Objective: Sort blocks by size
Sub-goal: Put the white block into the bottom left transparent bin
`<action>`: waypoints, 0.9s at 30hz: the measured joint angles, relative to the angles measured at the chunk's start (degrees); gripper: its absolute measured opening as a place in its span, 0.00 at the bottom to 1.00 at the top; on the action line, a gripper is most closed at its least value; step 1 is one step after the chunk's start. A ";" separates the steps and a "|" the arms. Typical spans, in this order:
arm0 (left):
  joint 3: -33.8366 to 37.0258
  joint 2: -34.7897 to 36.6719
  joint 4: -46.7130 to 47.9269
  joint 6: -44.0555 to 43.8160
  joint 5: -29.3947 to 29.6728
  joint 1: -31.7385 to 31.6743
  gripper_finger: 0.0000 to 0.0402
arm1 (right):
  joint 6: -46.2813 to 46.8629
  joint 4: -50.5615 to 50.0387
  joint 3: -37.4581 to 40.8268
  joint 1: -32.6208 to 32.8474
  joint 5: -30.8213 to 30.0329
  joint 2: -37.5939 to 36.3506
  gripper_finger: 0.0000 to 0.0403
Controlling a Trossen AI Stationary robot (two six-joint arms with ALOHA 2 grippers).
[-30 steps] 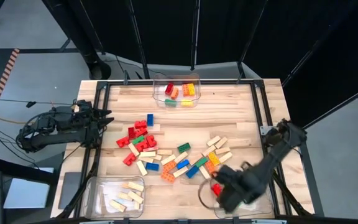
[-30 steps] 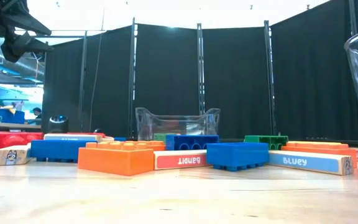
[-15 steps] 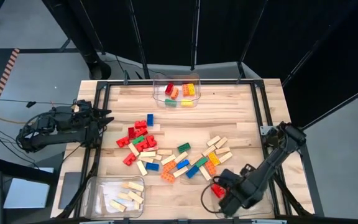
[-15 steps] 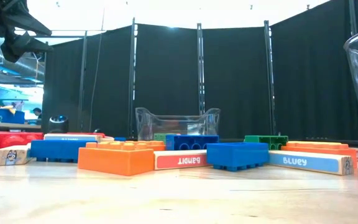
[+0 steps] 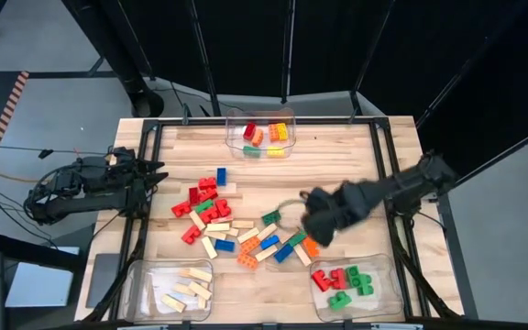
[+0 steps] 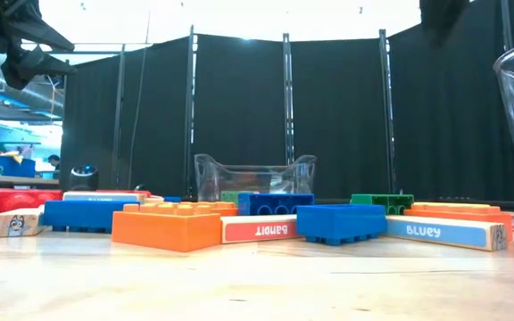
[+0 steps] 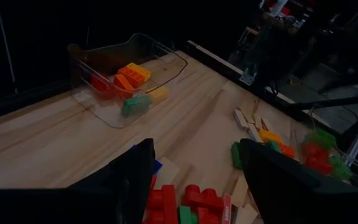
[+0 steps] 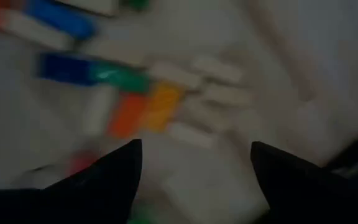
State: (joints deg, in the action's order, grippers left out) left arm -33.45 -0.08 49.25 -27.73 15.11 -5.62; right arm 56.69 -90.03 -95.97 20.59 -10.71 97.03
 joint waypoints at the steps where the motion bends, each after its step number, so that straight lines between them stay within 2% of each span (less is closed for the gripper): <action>1: 0.00 0.00 0.02 0.00 0.00 -0.01 0.61 | -4.44 0.14 2.13 -1.75 -0.04 -0.85 0.77; 3: 0.00 0.00 0.00 0.00 -0.02 -0.01 0.61 | -15.67 1.52 6.90 -4.46 -0.08 -2.28 0.77; 6: 0.00 0.00 0.01 0.00 -0.02 0.00 0.61 | -31.32 8.70 14.93 -6.76 -2.15 -4.58 0.76; 9: 0.00 0.00 0.00 -0.02 -0.02 -0.01 0.61 | -41.60 18.23 23.61 -9.69 -0.20 -6.75 0.76; 12: 0.00 0.00 0.02 -0.30 0.05 -0.01 0.61 | -47.92 24.91 30.97 -12.32 2.65 -7.16 0.75; 16: 0.00 0.00 0.02 -1.02 1.56 0.00 0.61 | -55.25 32.16 36.73 -14.63 2.64 -7.16 0.74; 21: 0.00 0.00 0.04 -1.29 2.40 -0.01 0.61 | -60.80 40.03 39.23 -18.27 1.30 -7.16 0.73; 27: 0.00 0.00 0.09 -1.50 3.29 -0.01 0.61 | -66.19 46.38 41.87 -20.33 2.99 -7.16 0.73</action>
State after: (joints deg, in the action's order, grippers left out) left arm -33.45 -0.08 49.34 -29.22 18.40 -5.63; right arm -9.51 -43.65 -54.10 0.25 -7.72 89.86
